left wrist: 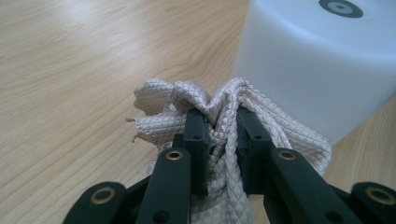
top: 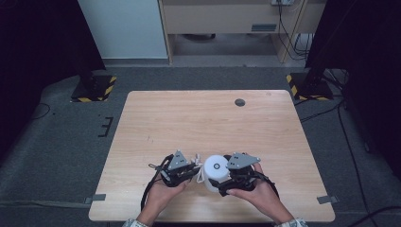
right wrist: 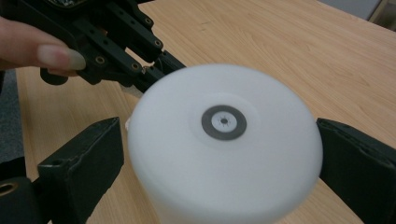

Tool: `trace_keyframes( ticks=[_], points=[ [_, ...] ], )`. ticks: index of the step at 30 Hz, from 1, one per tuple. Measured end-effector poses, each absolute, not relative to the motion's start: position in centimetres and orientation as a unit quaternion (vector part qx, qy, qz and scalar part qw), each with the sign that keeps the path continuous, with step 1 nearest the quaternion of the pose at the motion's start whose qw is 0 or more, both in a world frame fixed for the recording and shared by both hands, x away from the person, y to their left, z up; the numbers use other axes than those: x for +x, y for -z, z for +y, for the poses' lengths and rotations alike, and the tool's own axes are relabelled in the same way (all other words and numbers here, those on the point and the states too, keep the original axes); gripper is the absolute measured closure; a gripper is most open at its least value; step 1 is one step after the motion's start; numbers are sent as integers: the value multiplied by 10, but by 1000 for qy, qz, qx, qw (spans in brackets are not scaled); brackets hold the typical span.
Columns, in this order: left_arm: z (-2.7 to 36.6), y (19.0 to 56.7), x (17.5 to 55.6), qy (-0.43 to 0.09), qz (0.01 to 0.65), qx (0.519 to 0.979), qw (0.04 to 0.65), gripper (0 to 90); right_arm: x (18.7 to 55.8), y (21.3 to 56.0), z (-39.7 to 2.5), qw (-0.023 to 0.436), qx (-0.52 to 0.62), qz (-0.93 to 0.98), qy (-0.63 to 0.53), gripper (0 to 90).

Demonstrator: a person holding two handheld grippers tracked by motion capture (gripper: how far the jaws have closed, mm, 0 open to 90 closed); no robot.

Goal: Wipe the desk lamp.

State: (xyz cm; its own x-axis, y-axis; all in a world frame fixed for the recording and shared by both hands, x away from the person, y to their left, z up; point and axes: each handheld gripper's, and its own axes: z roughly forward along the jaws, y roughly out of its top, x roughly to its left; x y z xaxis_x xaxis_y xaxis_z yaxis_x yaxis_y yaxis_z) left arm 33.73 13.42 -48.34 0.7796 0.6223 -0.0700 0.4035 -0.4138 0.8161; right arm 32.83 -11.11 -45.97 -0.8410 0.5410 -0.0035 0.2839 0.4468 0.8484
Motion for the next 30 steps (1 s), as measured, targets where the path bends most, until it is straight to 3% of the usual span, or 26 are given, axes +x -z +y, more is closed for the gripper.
trace_keyframes(
  ticks=[5, 17, 30],
  points=[
    [135, 482, 339, -123, 310, 829, 449, 757, 328, 463, -114, 143, 243, 841, -461, 93],
    [128, 475, 360, -119, 319, 819, 462, 757, 321, 462, -112, 129, 233, 848, -458, 95],
    [122, 505, 351, -101, 308, 852, 410, 761, 324, 463, -112, 131, 231, 849, -457, 92]
  ],
)
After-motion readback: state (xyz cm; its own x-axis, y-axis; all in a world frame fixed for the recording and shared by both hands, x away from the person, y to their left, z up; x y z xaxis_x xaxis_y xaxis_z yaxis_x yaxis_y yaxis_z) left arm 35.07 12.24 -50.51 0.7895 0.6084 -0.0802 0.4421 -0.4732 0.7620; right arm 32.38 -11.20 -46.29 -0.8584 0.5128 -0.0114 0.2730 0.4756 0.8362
